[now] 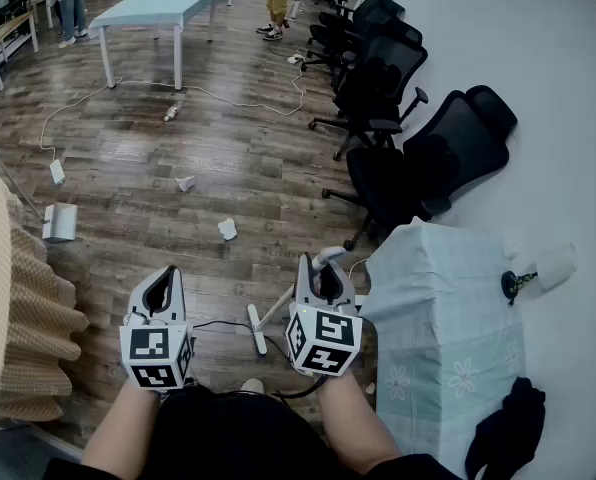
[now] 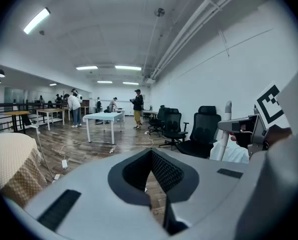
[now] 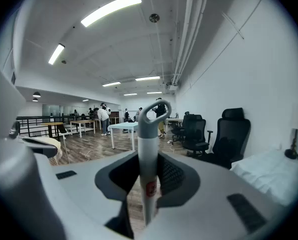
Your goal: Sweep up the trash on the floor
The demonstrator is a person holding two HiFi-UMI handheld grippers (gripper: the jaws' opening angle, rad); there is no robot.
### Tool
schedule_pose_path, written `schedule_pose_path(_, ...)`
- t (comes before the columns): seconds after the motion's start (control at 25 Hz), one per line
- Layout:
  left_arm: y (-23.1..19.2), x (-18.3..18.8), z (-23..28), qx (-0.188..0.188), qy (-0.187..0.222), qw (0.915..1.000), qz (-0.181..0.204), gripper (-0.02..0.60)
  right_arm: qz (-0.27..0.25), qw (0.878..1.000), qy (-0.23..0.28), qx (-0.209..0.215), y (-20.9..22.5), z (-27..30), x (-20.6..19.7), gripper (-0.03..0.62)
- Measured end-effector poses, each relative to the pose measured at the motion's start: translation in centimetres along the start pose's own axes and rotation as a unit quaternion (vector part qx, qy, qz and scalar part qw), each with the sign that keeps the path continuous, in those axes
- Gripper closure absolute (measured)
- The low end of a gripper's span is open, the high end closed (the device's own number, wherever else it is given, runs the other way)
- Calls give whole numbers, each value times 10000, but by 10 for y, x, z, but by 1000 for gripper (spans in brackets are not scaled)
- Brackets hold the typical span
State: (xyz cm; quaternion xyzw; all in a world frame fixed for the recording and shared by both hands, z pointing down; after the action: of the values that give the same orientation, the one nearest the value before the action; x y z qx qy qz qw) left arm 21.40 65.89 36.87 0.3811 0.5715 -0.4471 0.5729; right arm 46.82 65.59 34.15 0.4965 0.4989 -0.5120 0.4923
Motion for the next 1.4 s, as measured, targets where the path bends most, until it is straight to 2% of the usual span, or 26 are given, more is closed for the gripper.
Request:
schedule_pose_path(0.52,3,-6,5,-187,-155,9997,0,588,11,9998,-192,22,-5,8,-12,488)
schedule_pose_path(0.84,-18,-18,7,-196,-238,9995,-119,588,-147,9994,-284,120,-25,25,-22,488)
schedule_pose_path(1.08,-62,-20,9,-180,-210,9992,-294,587,-356,9987,-346,77,-51,49,-22,488)
schedule_pose_path(1.4,-140,-25,15,-414,-293,9975,-501,588,-532,9971,-370,-397,-77,73,-18,488)
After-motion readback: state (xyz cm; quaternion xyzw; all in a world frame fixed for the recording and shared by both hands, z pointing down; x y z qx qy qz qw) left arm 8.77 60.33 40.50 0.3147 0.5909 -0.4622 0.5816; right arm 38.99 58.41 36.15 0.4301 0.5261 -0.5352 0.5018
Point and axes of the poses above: the fingertips, and each gripper's own axes: z forward along the fingers, y to its right, x out of its top, the point moved 4 cm from there along -z, backward along the fingers, and after that the axes turned 15 degrees about y, right-handed, at the moved point
